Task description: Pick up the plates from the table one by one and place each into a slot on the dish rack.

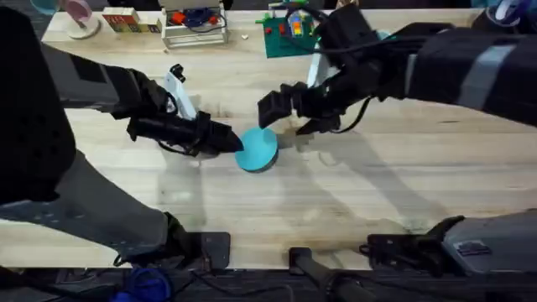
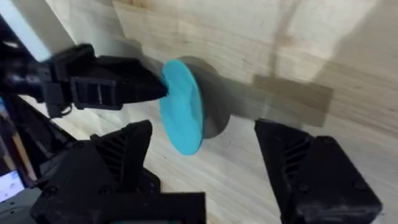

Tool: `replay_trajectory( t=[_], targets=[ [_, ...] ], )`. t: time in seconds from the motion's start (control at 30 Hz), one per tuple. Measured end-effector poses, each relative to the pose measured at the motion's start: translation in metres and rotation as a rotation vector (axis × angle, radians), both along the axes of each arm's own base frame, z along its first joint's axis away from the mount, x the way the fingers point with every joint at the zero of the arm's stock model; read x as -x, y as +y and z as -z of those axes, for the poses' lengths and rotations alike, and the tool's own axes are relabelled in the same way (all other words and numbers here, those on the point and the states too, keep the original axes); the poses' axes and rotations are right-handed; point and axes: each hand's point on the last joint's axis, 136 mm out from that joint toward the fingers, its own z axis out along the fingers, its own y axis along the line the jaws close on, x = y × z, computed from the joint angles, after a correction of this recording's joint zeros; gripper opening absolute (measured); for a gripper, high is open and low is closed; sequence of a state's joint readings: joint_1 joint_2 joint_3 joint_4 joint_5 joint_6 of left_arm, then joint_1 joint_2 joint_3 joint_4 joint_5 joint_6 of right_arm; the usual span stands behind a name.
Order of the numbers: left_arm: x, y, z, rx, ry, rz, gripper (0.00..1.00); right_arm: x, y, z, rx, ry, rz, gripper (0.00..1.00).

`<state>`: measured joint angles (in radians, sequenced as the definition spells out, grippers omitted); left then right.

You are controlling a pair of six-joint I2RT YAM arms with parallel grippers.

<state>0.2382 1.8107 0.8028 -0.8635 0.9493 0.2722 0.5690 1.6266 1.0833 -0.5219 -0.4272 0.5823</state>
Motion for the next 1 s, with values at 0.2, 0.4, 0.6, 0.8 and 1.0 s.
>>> replay_trajectory(
  t=[0.2,0.4,0.6,0.8,1.0],
  targets=[
    [0.000,0.000,0.000,0.000,0.000,0.000,0.043,0.013,0.020,0.015,0.005,0.036,-0.043,0.993],
    [0.000,0.000,0.000,0.000,0.000,0.000,0.042,0.018,0.038,0.019,-0.015,0.029,-0.069,0.993],
    [0.000,0.000,0.000,0.000,0.000,0.000,0.042,0.018,0.041,0.018,-0.027,0.033,-0.057,0.993],
    [0.000,0.000,0.000,0.000,0.000,0.000,0.042,0.016,0.043,0.017,-0.034,0.027,-0.052,0.992],
    [0.000,0.000,0.000,0.000,0.000,0.000,0.042,0.016,0.047,0.015,-0.044,0.016,-0.057,0.993]
  ],
)
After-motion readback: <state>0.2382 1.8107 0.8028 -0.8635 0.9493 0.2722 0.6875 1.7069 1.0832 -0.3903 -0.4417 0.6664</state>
